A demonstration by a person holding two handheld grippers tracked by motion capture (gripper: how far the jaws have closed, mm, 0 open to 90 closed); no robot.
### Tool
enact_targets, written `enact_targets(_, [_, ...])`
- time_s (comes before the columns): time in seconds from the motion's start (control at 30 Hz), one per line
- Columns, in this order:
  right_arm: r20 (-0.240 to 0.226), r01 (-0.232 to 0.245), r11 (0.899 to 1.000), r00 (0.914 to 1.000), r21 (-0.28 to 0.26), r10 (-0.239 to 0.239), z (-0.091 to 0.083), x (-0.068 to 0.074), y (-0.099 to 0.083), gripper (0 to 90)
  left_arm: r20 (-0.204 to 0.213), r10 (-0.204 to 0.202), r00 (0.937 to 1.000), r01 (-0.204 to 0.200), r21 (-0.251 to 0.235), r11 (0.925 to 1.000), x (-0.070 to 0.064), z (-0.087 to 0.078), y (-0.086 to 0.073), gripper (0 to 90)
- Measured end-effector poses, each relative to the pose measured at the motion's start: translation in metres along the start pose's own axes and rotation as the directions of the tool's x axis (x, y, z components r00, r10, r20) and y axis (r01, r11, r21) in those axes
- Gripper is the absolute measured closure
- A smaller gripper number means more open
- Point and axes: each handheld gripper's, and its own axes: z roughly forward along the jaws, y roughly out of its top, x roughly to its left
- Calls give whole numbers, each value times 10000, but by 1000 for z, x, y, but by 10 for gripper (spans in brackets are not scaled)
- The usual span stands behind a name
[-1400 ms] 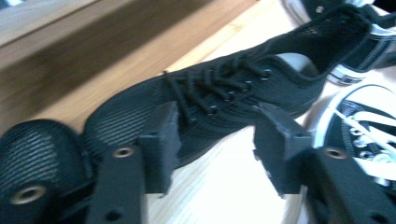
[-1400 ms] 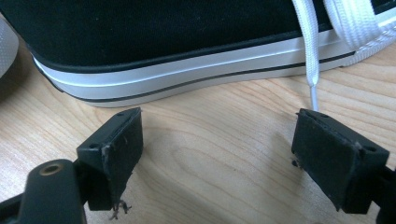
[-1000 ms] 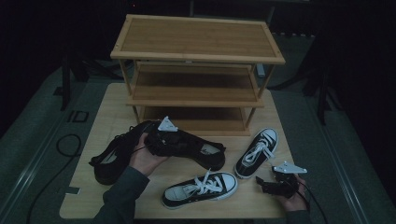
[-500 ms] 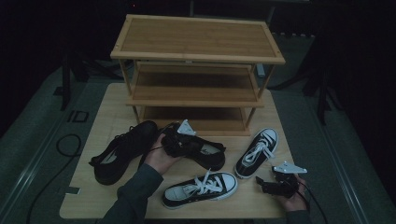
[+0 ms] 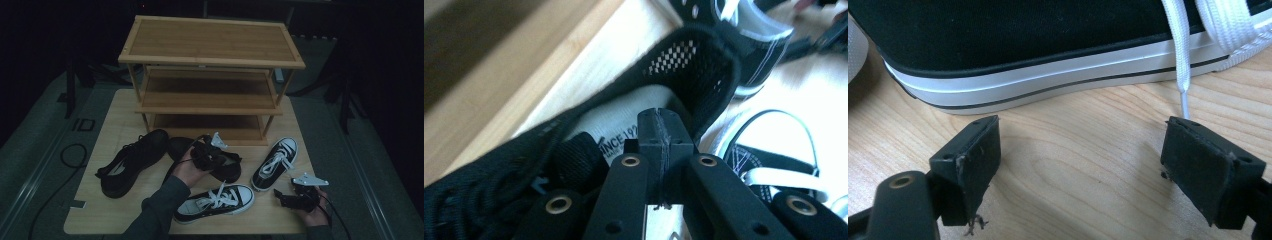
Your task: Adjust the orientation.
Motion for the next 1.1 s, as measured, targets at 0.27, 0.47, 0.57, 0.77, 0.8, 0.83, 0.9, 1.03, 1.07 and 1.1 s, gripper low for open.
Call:
enact_targets(0.27, [-2,-1,10000,10000,3,1,0,0,0,161,110,6,9999,-7,95,10000,1,-9,-12,900])
enact_targets(0.47, [2,18,10000,10000,-6,-18,0,0,0,161,-208,-78,9998,74,-188,9998,-1,-20,-16,900])
enact_targets(0.57, [0,14,10000,10000,-7,-14,0,0,0,161,-557,40,9984,-64,-429,9991,-4,-25,-15,805])
enact_targets(0.77, [8,11,10000,10000,-14,-11,0,0,0,161,-1416,87,9899,-196,-758,9969,-9,-29,-12,597])
enact_targets(0.8, [6,10,10000,10000,-13,-10,0,0,0,161,-1473,32,9891,-154,-817,9965,-9,-30,-11,577])
enact_targets(0.83, [5,11,10000,10000,-13,-11,0,0,0,161,-1584,-53,9874,-89,-884,9960,-9,-30,-11,556])
enact_targets(0.9, [3,14,10000,10000,-11,-14,0,0,0,161,-1855,-339,9821,166,-943,9954,-7,-31,-11,490])
enact_targets(1.03, [-2,10,10000,10000,-8,-10,0,0,0,161,-2412,-952,9658,741,-953,9927,-2,-30,-11,371])
enact_targets(1.07, [-2,11,10000,10000,-9,-11,0,0,0,161,-2521,-1073,9617,881,-864,9924,0,-29,-11,343])
enact_targets(1.1, [-2,14,10000,10000,-7,-14,0,0,0,161,-2718,-1216,9546,1030,-816,9913,1,-27,-12,314])
